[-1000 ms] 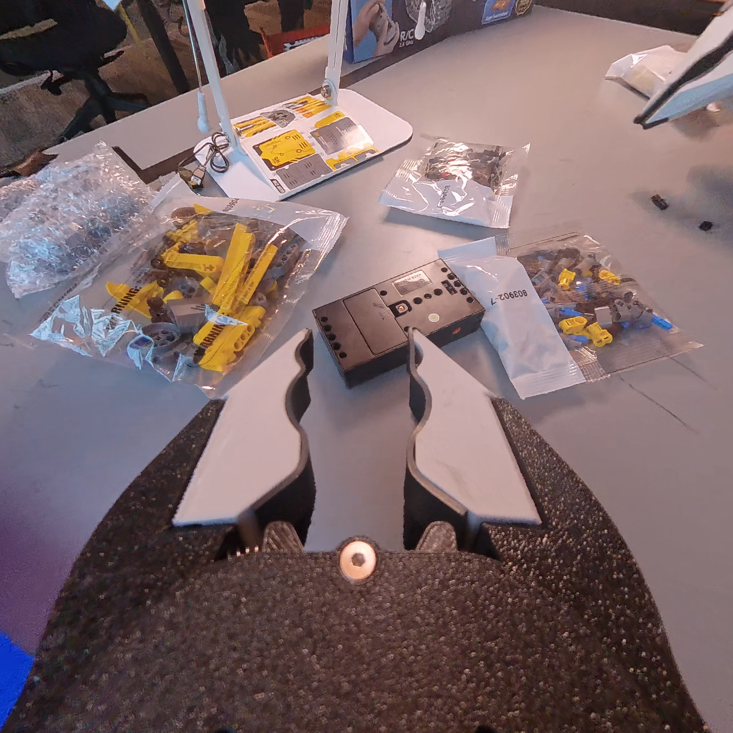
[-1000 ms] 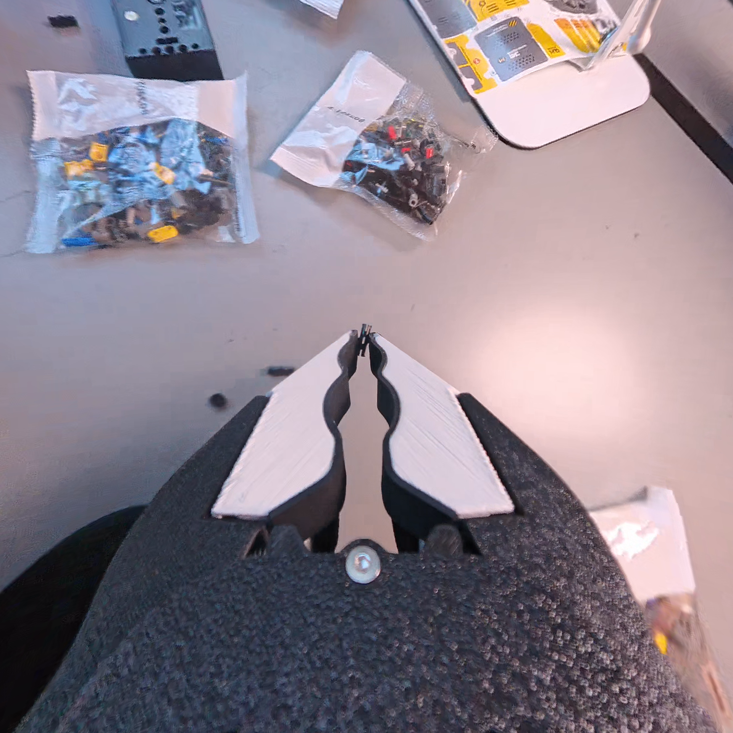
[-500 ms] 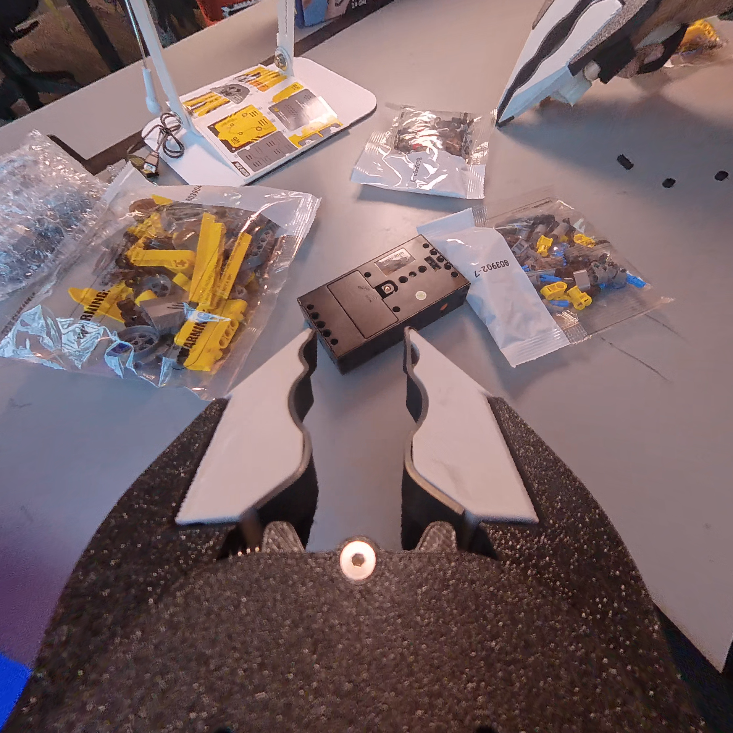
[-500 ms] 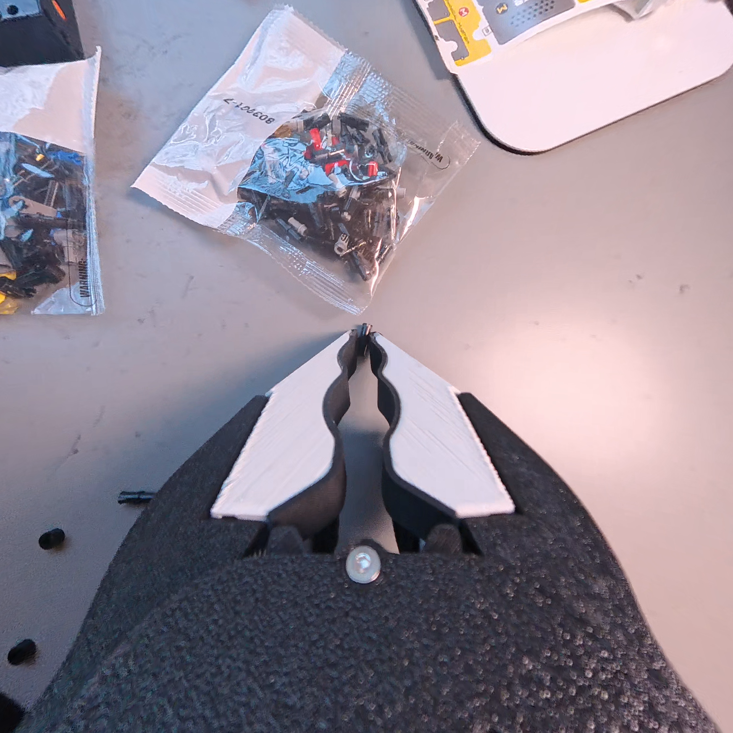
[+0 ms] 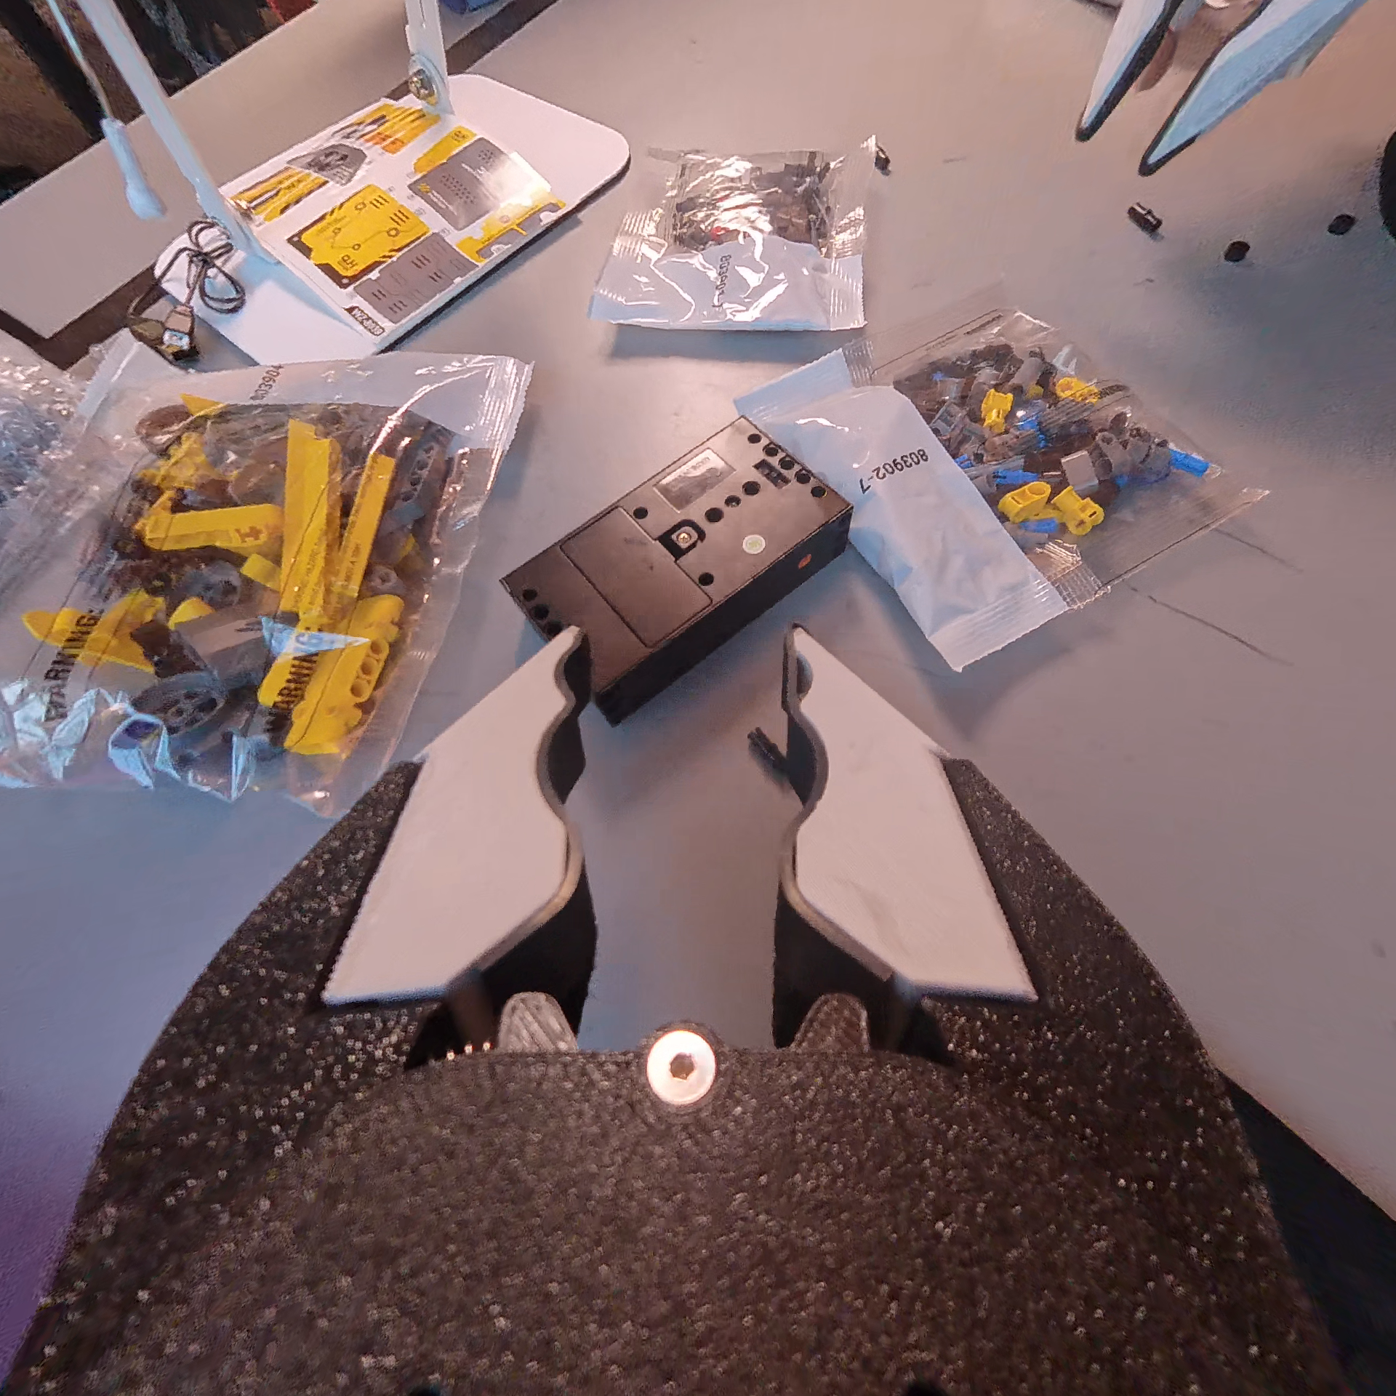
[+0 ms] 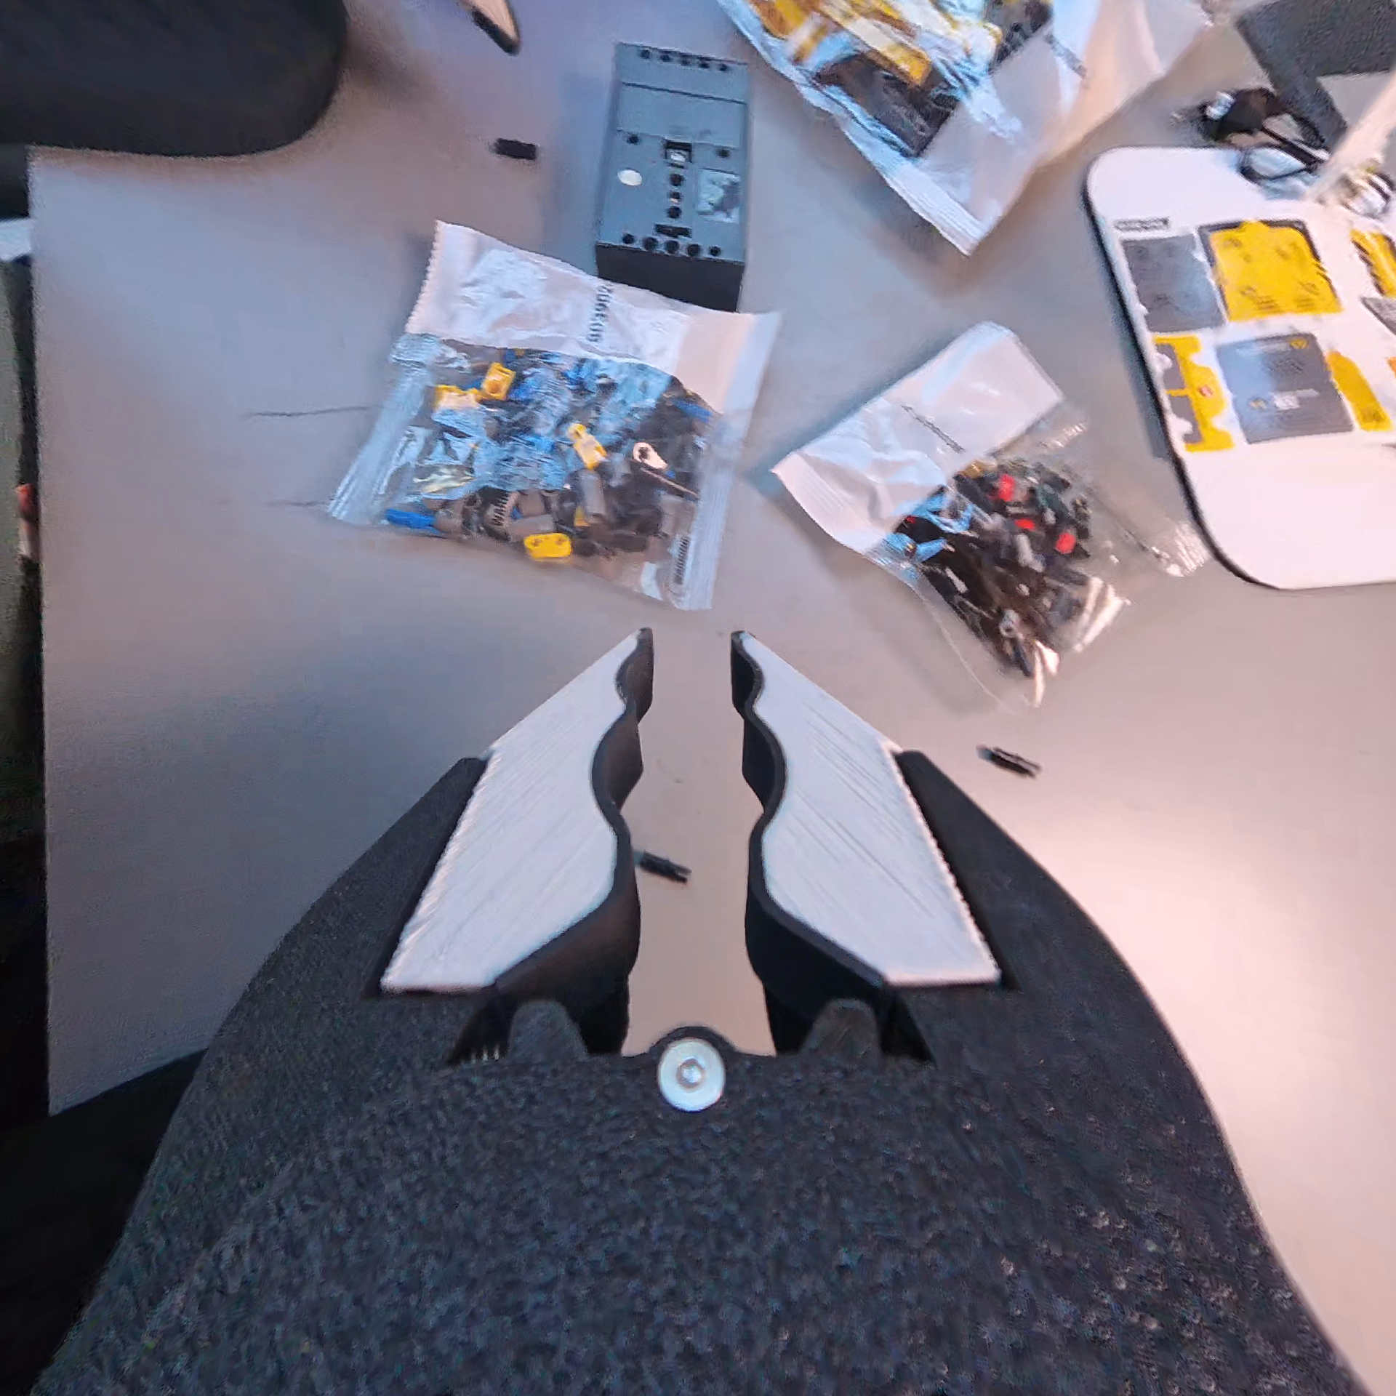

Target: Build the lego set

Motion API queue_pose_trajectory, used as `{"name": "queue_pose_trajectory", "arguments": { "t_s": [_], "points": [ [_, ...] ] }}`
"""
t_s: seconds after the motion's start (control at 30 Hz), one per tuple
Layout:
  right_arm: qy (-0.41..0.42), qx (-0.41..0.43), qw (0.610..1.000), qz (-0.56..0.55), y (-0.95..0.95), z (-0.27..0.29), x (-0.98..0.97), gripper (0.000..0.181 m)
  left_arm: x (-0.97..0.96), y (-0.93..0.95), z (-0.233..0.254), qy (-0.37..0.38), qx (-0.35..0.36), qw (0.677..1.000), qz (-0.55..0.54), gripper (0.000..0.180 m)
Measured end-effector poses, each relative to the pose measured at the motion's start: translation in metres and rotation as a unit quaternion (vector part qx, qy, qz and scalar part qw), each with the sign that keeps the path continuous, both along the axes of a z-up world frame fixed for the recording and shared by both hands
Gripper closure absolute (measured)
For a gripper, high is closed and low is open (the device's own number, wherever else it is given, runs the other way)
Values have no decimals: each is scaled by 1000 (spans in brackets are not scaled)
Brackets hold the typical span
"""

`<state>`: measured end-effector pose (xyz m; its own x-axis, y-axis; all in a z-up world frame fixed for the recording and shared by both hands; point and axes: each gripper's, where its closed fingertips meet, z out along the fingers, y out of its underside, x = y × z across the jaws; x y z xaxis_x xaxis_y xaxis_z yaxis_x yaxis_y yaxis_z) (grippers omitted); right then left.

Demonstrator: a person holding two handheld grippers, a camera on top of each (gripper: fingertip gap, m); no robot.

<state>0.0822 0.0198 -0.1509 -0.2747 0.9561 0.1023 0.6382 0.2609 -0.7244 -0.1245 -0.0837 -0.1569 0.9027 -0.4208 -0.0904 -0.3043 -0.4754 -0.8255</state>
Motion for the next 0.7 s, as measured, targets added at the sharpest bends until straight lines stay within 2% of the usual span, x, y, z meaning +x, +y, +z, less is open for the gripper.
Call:
{"name": "queue_pose_trajectory", "arguments": {
  "t_s": [0.17,0.3,0.37,0.43,0.53,0.7],
  "points": [
    [5,-17,996,84,-8,-5,-23,162,4,29,-5,84,-21,992,-89,110],
    [-4,-19,995,97,3,9,-31,161,12,42,-17,120,-88,970,-193,97],
    [-1,-25,996,85,1,18,-28,161,14,44,-25,130,-121,957,-231,96],
    [11,-22,997,71,-4,25,-22,161,15,44,-34,142,-145,945,-255,104],
    [26,-29,998,41,-14,25,-10,161,9,47,-42,152,-166,942,-248,112],
    [34,-25,999,-33,-1,20,8,163,-38,33,-42,157,-206,959,-112,113]
  ]
}}
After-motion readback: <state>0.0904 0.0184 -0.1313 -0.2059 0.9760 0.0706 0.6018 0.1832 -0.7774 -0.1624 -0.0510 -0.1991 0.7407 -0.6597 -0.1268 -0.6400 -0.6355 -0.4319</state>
